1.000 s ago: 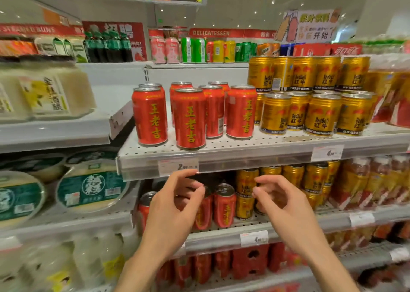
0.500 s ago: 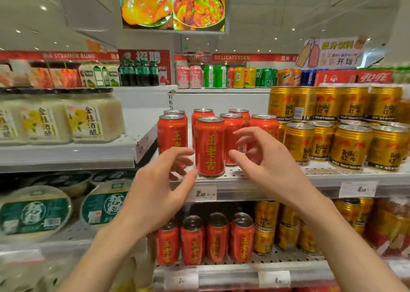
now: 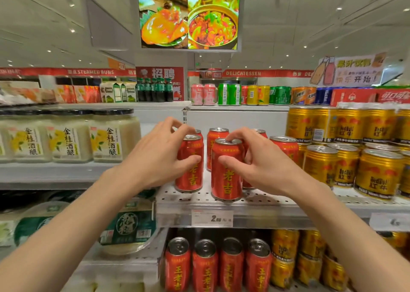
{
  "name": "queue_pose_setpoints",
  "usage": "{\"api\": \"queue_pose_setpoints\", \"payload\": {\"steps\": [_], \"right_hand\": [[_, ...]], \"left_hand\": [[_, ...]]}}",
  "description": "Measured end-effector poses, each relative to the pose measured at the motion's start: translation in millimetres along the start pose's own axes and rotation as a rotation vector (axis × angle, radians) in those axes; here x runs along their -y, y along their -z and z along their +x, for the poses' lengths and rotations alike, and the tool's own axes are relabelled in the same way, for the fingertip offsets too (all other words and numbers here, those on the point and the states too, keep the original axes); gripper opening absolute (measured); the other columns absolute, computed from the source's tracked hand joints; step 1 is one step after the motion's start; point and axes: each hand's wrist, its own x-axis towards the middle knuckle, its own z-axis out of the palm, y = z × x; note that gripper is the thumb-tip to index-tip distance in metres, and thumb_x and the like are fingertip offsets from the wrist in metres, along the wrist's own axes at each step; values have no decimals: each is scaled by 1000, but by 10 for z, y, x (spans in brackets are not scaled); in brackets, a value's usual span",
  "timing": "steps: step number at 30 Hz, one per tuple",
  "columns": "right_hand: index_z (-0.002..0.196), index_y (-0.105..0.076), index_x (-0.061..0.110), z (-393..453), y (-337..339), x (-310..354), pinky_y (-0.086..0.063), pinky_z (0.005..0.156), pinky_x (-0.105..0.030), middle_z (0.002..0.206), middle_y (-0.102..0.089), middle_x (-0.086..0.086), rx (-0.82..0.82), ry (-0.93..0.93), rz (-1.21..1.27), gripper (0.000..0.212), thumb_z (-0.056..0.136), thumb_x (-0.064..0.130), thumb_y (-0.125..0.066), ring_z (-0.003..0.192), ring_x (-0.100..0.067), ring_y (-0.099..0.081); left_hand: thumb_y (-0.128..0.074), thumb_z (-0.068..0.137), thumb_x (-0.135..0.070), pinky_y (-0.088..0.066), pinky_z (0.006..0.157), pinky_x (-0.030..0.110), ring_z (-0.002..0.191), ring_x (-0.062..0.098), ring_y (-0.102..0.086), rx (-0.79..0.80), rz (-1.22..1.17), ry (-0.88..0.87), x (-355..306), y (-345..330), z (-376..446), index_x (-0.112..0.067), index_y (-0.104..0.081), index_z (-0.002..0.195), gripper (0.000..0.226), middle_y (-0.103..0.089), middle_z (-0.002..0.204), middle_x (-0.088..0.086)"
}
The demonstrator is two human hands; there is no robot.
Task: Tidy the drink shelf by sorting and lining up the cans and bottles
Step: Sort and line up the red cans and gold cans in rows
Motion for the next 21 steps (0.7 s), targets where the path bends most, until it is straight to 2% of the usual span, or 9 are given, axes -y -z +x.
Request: {"api": "queue_pose_setpoints", "payload": {"steps": [3, 6, 8, 14, 17, 19, 21], "right_hand": [[130, -47, 33, 15, 14, -4, -54, 73, -18, 106, -54, 18, 35, -5, 7, 47, 91, 53, -63, 78, 2, -55], [135, -46, 32, 24, 10, -9, -59, 87, -30, 125, -58, 11, 33, -4, 27, 52, 91, 53, -63, 102, -6, -62], [138, -45, 31, 23, 4, -15, -59, 92, -34, 130, -58, 9, 27, -2, 30, 56, 90, 54, -63, 111, -9, -61], [136, -48, 32, 61, -46, -3, -59, 92, -37, 128, -59, 9, -1, 11, 5, 55, 89, 56, -62, 110, -9, -60], [135, -50, 31, 112, -102, 12, -59, 90, -38, 127, -59, 9, -19, 4, -3, 54, 89, 56, -63, 108, -10, -61], [133, -52, 31, 168, -144, 24, -55, 79, -26, 113, -57, 15, -29, 10, -10, 52, 89, 56, -64, 92, -2, -59], [132, -53, 31, 217, -183, 32, -40, 65, -14, 109, -56, 18, -37, 27, -28, 52, 89, 57, -64, 75, 6, -49]], "left_hand": [[-57, 86, -68, -51, 100, 44, 123, 20, -54, 100, -17, 32, 15, -58, 99, -35, -37, 145, 70, -44, 143, -1], [-62, 87, -63, -51, 99, 42, 117, 19, -58, 123, -77, 42, 26, -78, 148, -36, -40, 141, 65, -52, 138, 1], [-65, 86, -60, -49, 100, 40, 117, 17, -57, 114, -120, 30, 56, -53, 153, -36, -43, 138, 61, -56, 136, 0], [-72, 84, -53, -49, 99, 36, 117, 12, -57, 121, -240, 7, 152, 65, 64, -37, -49, 134, 57, -58, 138, -8], [-71, 84, -55, -50, 101, 39, 118, 11, -57, 118, -260, -3, 185, 67, 31, -39, -49, 134, 56, -57, 139, -9], [-70, 85, -56, -52, 100, 40, 117, 10, -58, 123, -282, -8, 203, 58, 17, -41, -48, 134, 55, -58, 137, -10], [-69, 86, -56, -53, 99, 39, 116, 9, -58, 122, -285, -12, 209, 46, 10, -42, -47, 133, 54, -57, 134, -11]]}}
